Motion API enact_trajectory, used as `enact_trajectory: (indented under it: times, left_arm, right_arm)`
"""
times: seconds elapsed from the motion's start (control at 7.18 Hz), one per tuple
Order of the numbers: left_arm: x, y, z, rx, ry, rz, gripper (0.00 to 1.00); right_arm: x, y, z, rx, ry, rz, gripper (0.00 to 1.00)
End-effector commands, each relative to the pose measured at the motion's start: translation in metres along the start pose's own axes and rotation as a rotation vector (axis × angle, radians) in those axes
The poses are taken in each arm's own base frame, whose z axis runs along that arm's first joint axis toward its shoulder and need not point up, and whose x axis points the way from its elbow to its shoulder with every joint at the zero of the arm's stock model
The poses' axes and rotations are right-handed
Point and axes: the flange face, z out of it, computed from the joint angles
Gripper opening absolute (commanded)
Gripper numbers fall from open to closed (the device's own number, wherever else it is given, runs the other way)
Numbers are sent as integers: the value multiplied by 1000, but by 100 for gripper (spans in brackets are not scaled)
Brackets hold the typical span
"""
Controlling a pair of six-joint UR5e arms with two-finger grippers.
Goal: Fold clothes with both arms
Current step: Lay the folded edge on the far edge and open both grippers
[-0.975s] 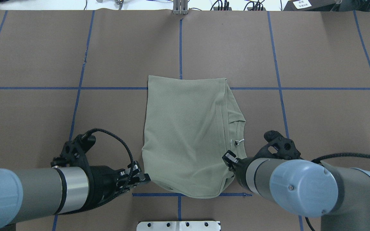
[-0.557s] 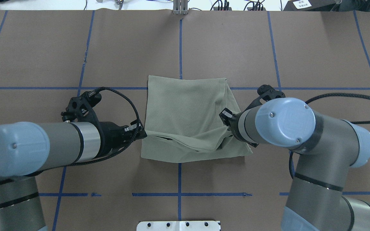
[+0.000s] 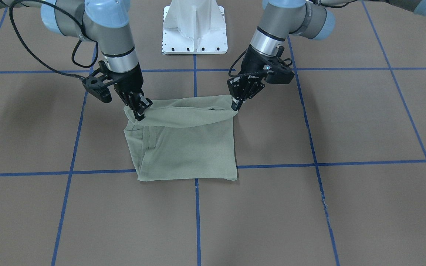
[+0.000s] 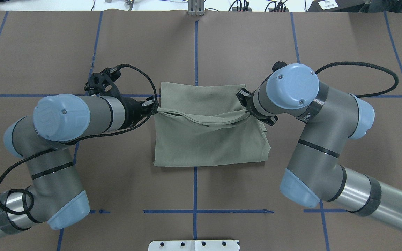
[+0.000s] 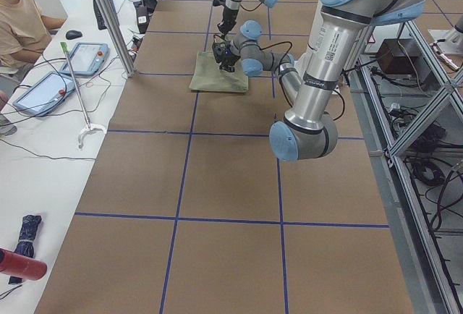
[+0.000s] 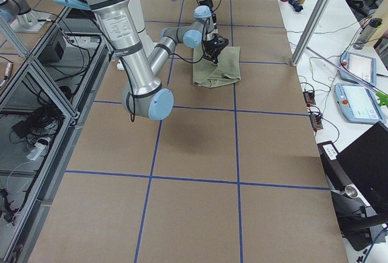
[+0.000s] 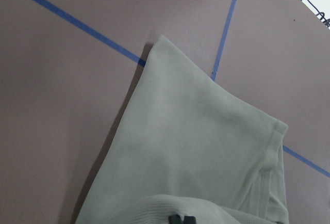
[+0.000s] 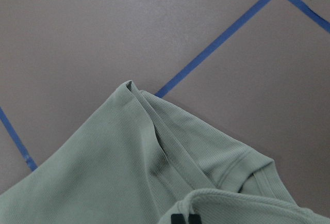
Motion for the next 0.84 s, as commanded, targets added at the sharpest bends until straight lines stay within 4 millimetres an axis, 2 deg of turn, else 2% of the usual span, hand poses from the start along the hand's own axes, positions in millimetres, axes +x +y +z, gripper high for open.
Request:
enact_trajectory:
  times: [0.0,0.14,0.28,0.42,0.56,0.7]
  left_arm:
    - [6,-31,22,45,-13,10,0]
    - [3,-35,39,52,-26,33,0]
    - [-6,-37,53,52,-22,36,0]
    - [-15,-40,67,53,-16,35,0]
    - [-18,-49,80,62,-7,33,0]
    - [-8,-68,99,86,-10,56,0]
  right_arm:
    - [-7,-31,37,-6,-2,-22,0]
    - [-8,-34,49,-10,-19,-24,0]
    - [-29,-31,58,-11,-22,-23,0]
    - [-36,-34,73,-4,0,-21,0]
    - [-36,-52,79,0,20,-55,0]
    - [-31,-78,91,-20,61,-104,20]
